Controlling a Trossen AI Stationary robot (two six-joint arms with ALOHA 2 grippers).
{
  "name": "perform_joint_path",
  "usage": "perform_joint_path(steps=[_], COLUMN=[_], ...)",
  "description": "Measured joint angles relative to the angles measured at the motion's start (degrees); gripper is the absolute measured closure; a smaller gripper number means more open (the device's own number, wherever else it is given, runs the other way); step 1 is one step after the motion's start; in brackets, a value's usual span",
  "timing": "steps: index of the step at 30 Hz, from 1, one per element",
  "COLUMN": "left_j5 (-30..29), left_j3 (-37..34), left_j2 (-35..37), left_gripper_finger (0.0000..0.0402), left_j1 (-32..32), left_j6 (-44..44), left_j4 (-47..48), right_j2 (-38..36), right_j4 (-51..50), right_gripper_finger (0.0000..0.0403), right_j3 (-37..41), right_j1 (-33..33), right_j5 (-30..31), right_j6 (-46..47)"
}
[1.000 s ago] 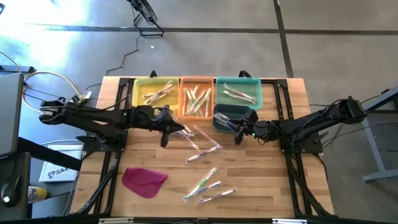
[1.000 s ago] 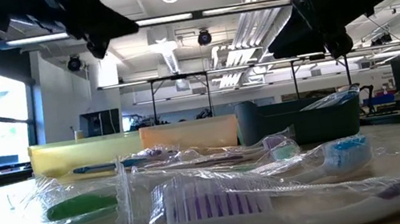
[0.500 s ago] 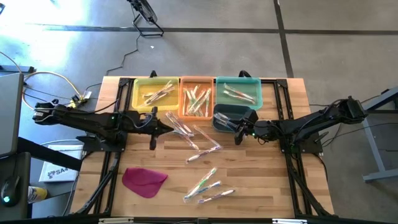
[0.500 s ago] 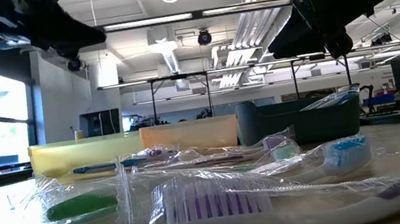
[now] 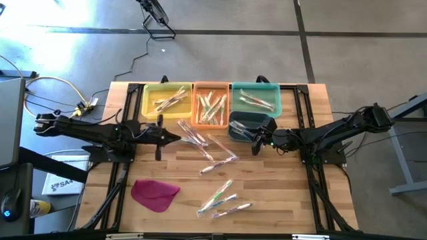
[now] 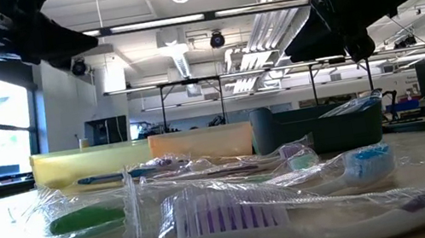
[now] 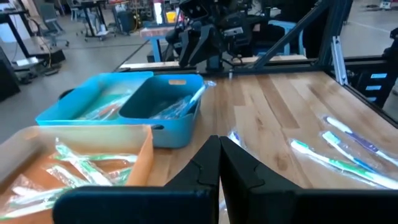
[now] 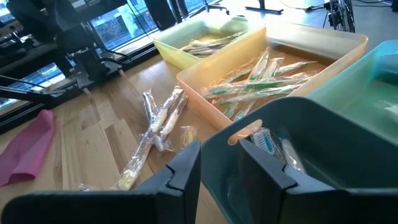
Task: Pick & Place Toothbrushes
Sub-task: Put the violet toothbrush into the yellow bin
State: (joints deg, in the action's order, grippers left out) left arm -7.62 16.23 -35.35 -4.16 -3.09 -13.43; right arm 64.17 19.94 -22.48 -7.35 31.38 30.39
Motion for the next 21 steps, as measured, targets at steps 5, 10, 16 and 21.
perform_joint_path(steps=[5, 10, 16, 21], left_j5=[0.01, 0.02, 0.04, 0.04], left_j3=[-0.03, -0.05, -0.05, -0.05], left_j2=[1.33, 1.51, 1.51, 1.51], left_gripper_finger=[0.0401, 0.0401, 0.0401, 0.0401], left_j1=[0.0, 0.0, 0.0, 0.02], left_j6=[-2.24, -2.82, -3.34, -6.16], left_j4=[1.24, 2.71, 3.34, 3.32], right_j2=[0.01, 0.01, 0.0, 0.0], right_j4=[0.03, 3.4, 8.26, 6.64], right_gripper_finger=[0.0306, 0.0306, 0.0336, 0.0391], right_j3=[0.0, -0.02, -1.49, -4.74], right_j1=[0.0, -0.88, -4.49, -6.56], right_j5=[0.0, -0.05, -0.25, -0.04], right_j6=[0.0, -1.93, -9.38, -13.15])
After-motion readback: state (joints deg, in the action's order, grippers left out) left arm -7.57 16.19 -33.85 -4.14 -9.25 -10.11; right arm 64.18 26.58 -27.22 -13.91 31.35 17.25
